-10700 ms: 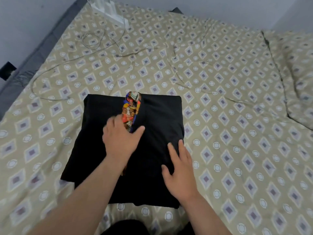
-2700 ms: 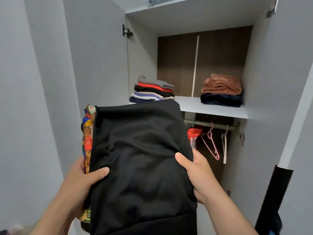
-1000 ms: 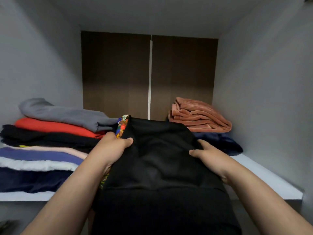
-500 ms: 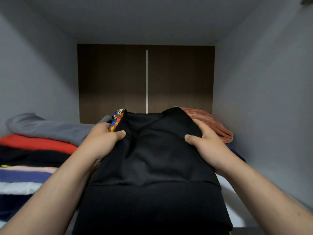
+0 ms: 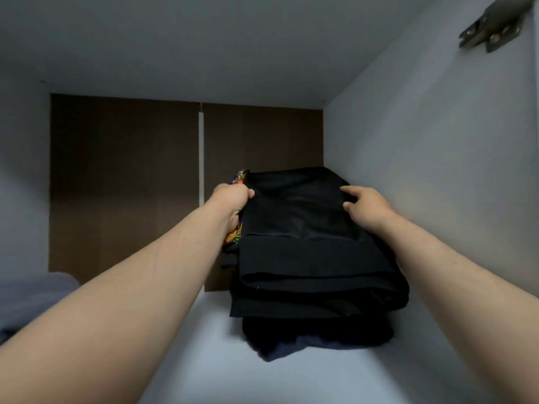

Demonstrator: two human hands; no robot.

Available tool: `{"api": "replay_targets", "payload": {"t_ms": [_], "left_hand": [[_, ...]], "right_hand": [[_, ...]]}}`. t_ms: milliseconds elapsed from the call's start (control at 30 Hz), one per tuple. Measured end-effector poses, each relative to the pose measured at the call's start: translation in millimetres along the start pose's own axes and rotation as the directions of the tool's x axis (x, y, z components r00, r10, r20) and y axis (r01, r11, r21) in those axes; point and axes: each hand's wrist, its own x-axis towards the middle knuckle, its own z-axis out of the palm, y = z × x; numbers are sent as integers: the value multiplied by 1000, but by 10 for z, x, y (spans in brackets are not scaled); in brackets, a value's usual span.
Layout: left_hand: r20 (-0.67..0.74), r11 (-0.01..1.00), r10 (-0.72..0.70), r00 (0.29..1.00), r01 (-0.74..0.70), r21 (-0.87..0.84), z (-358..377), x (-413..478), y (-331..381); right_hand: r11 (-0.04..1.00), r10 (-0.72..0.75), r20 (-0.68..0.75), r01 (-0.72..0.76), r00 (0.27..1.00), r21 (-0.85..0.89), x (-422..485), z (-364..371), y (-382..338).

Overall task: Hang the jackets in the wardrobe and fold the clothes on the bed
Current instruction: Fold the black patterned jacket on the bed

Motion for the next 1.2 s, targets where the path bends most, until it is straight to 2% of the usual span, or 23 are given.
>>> {"api": "replay_targets", "payload": {"t_ms": [67,167,233,267,300,367,433,467,567,633,733,967,1100,1200], "left_hand": [[-24,995,-24,999,27,97,155,218,-179],[-87,922,-8,996,41,385,181,459,-470],[-54,868,-3,999,30,496,127,538,-552],[-41,830,24,999,3,557,96,593,-578],[-19,750,70,997,-40,660,68,647,-586],[99,464,234,967,-201,863,52,746,-547],[320,176,344,883,-395,902,155,838,-469],[398,136,311,863,-455,880,235,880,-452],[431,209,52,901,-432,878,426,1024,-633],[448,263,-56,892,-420,869,410,1101,-898],[472,395,-67,879,-411,821,352,1224,-1165],[457,495,-92,885,-357,792,325,1262,-1303],[417,521,-70,906,-324,790,287,1214,-1340],[374,501,-11,927,-319,804,229,1133,-1369]], "right_hand": [[995,21,-9,-22,1000,-101,135,137,116],[935,50,99,-12,994,-355,224,428,179],[848,-10,120,72,993,-525,251,565,178],[827,-72,96,113,993,-550,277,610,182],[838,-112,71,133,991,-529,309,644,188],[891,-104,99,137,990,-434,398,705,211],[908,-49,199,126,979,-399,503,779,250],[911,-21,244,119,970,-395,548,827,279],[937,68,334,55,940,-344,604,993,408],[970,121,389,-25,913,-242,586,1110,496],[982,188,455,-164,870,-91,570,1268,591],[947,242,500,-315,832,66,533,1368,682],[958,222,463,-281,858,62,453,1334,663],[982,189,400,-168,897,-86,395,1310,611]]}}
